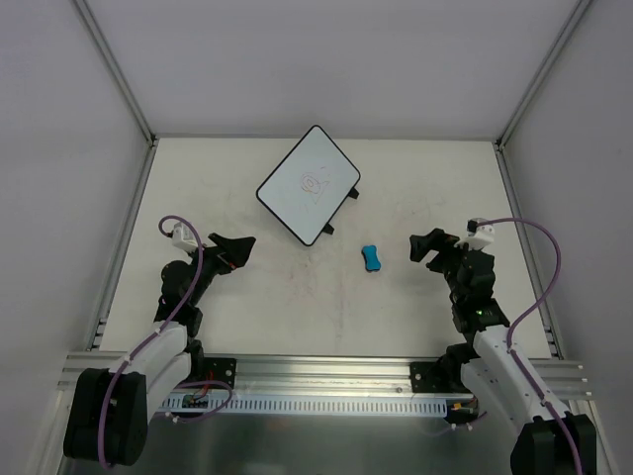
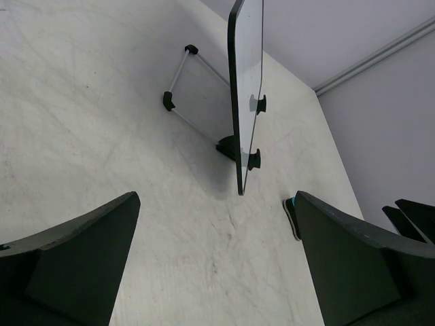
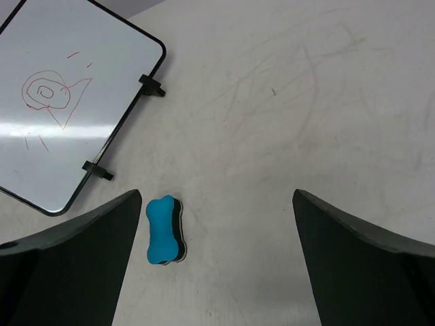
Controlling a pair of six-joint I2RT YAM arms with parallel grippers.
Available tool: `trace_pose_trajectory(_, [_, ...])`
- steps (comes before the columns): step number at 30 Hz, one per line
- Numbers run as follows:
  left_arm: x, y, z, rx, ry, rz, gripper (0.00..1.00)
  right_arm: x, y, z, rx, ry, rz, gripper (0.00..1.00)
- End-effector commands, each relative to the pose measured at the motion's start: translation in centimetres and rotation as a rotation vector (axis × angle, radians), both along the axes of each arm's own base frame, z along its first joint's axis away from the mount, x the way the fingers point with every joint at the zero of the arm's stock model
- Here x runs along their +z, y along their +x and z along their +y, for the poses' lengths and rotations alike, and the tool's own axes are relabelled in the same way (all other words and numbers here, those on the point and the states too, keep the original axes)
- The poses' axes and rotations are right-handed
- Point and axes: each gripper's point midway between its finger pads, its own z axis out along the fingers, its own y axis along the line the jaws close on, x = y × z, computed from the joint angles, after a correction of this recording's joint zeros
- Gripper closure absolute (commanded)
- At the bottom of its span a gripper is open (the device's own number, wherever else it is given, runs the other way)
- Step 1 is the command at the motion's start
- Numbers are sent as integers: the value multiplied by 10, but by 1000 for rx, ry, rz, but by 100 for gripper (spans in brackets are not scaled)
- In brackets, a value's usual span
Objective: Erase the whiteboard
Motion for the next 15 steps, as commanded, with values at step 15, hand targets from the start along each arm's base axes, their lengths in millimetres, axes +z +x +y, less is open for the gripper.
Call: trace_pose_trajectory(15, [15,0,-2,-17,20,-80,1,16,11,18,71,-55,21,1])
